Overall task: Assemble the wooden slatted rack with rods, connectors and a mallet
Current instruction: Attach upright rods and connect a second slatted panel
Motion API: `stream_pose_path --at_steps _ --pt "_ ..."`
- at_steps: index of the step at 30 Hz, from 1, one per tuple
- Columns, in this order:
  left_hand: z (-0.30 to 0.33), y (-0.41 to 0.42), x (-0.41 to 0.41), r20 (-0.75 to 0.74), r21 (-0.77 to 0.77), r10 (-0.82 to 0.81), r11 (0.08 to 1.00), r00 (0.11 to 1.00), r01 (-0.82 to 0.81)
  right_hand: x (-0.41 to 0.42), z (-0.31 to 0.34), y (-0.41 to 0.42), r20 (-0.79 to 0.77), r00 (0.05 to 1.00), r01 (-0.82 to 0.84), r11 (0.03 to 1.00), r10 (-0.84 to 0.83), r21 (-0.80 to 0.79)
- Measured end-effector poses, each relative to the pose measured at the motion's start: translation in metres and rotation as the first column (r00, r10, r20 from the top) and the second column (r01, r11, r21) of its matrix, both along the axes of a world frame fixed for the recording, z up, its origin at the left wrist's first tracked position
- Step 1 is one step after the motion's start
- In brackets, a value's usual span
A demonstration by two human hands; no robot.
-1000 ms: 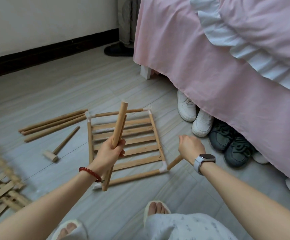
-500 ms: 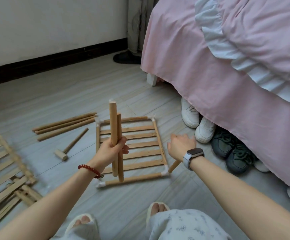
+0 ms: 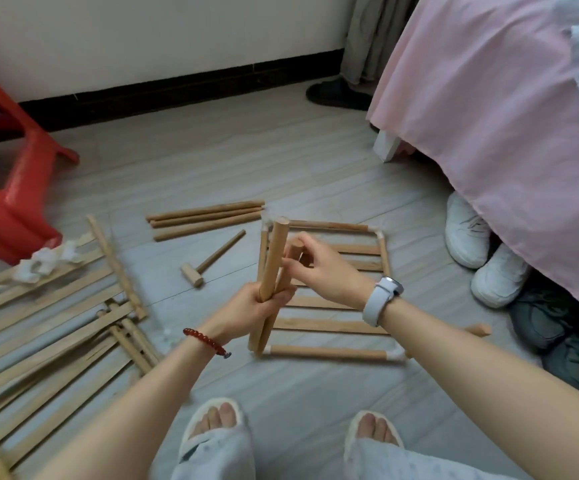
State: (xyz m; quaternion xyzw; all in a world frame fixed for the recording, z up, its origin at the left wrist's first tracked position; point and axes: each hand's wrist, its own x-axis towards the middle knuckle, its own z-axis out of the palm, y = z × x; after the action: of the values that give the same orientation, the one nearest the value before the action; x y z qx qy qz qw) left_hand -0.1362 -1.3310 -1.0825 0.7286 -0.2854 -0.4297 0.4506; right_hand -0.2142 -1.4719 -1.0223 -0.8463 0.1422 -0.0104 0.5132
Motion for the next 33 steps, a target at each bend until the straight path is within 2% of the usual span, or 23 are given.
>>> stream_pose_path --at_steps 2,4,6,8,11,14,16,19,21,24,26,29,31,33 --pt "-0.024 0.014 0.011 0.008 0.082 0.031 0.996 1.0 -0.031 0.0 -0.018 0.005 -0.002 0.999 0.052 0.996 -0.053 -0.069" --pt "-0.055 0.032 0.023 -0.018 0.17 0.209 0.964 0.978 -0.203 -0.004 -0.036 0.007 -0.018 0.992 0.121 0.993 -0.122 -0.015" --pt "-0.09 0.049 0.03 -0.064 0.313 0.393 0.881 0.917 -0.355 -0.008 -0.055 0.011 -0.031 0.99 0.142 0.989 -0.141 0.046" --pt "-0.118 0.059 0.028 -0.194 0.428 0.484 0.824 0.853 -0.37 -0.013 -0.068 0.016 -0.031 0.987 0.163 0.981 -0.161 0.103" --pt "-0.146 0.058 0.016 -0.336 0.456 0.49 0.832 0.805 -0.316 -0.013 -0.079 0.021 -0.013 0.984 0.179 0.976 -0.179 0.12" --pt "-0.158 0.048 0.007 -0.376 0.431 0.516 0.833 0.769 -0.348 -0.012 -0.079 0.02 -0.017 0.992 0.127 0.989 -0.126 0.077" --pt "-0.161 0.044 0.002 -0.426 0.415 0.53 0.834 0.733 -0.363 -0.013 -0.075 0.017 -0.03 0.998 0.058 0.998 -0.058 -0.003" --pt "-0.161 0.037 -0.01 -0.519 0.399 0.48 0.868 0.708 -0.296 -0.021 -0.067 0.012 -0.084 0.991 -0.12 0.975 0.106 -0.189" --pt "-0.159 0.031 -0.016 -0.541 0.393 0.408 0.896 0.735 -0.208 -0.03 -0.06 0.01 -0.141 0.968 -0.24 0.926 0.206 -0.291" --pt "-0.156 0.021 -0.015 -0.446 0.406 0.325 0.904 0.834 -0.135 -0.045 -0.045 0.013 -0.303 0.904 -0.408 0.817 0.301 -0.408" --pt "-0.151 0.018 -0.013 -0.407 0.406 0.345 0.898 0.846 -0.171 -0.048 -0.036 0.014 -0.384 0.867 -0.479 0.745 0.318 -0.464" --pt "-0.138 0.021 -0.01 -0.385 0.389 0.426 0.879 0.818 -0.275 -0.039 -0.026 0.025 -0.432 0.83 -0.545 0.681 0.354 -0.489" --pt "-0.13 0.026 -0.003 -0.349 0.369 0.505 0.849 0.79 -0.38 -0.027 -0.019 0.035 -0.534 0.772 -0.626 0.551 0.344 -0.551" --pt "-0.12 0.034 0.007 -0.298 0.339 0.584 0.804 0.755 -0.488 -0.016 -0.011 0.046 -0.612 0.735 -0.677 0.367 0.291 -0.638"
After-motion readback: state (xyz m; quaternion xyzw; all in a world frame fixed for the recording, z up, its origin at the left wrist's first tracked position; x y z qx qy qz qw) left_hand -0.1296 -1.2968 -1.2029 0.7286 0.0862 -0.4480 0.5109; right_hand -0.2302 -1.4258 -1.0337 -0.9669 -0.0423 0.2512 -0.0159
